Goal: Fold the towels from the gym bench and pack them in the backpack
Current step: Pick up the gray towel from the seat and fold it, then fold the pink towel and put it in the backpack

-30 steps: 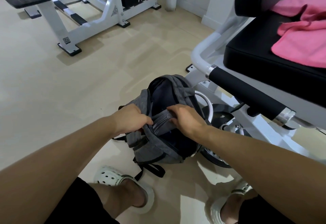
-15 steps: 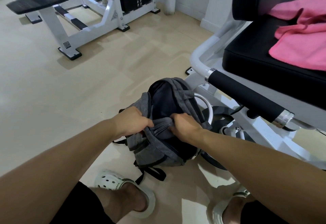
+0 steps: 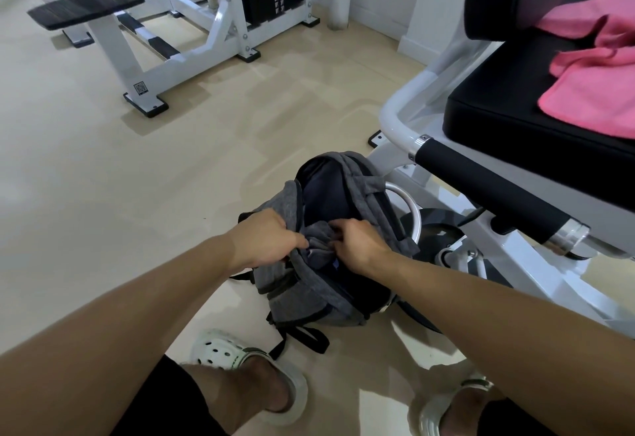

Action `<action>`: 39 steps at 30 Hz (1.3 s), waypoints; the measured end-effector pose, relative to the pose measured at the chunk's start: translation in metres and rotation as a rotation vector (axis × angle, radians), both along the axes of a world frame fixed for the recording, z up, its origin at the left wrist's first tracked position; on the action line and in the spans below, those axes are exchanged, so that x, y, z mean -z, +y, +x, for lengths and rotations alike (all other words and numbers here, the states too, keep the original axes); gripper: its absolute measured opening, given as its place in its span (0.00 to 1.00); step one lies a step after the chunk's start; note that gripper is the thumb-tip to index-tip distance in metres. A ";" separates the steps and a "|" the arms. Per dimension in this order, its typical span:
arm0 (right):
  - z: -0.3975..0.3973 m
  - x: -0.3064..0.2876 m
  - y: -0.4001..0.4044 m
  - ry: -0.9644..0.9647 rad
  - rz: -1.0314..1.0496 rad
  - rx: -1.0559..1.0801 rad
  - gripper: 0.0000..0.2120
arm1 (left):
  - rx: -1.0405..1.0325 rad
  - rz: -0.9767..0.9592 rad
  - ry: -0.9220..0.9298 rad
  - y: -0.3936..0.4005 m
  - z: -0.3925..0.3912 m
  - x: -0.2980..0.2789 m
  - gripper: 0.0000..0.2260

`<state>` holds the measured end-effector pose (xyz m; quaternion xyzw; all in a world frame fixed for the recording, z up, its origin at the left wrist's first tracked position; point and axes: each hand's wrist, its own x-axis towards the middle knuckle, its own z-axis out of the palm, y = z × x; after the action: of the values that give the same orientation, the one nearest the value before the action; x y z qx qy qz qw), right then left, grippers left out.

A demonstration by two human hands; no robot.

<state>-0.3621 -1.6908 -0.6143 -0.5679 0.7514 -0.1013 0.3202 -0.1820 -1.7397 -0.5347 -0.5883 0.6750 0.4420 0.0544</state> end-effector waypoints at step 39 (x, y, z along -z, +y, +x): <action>-0.071 -0.225 0.076 0.157 -0.848 0.211 0.27 | -0.104 -0.749 0.717 0.012 -0.124 -0.089 0.06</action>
<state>-0.4330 -1.6153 -0.3890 -0.5754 0.7193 -0.3890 -0.0111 -0.3064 -1.7274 -0.4454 -0.4116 0.7330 0.3461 -0.4164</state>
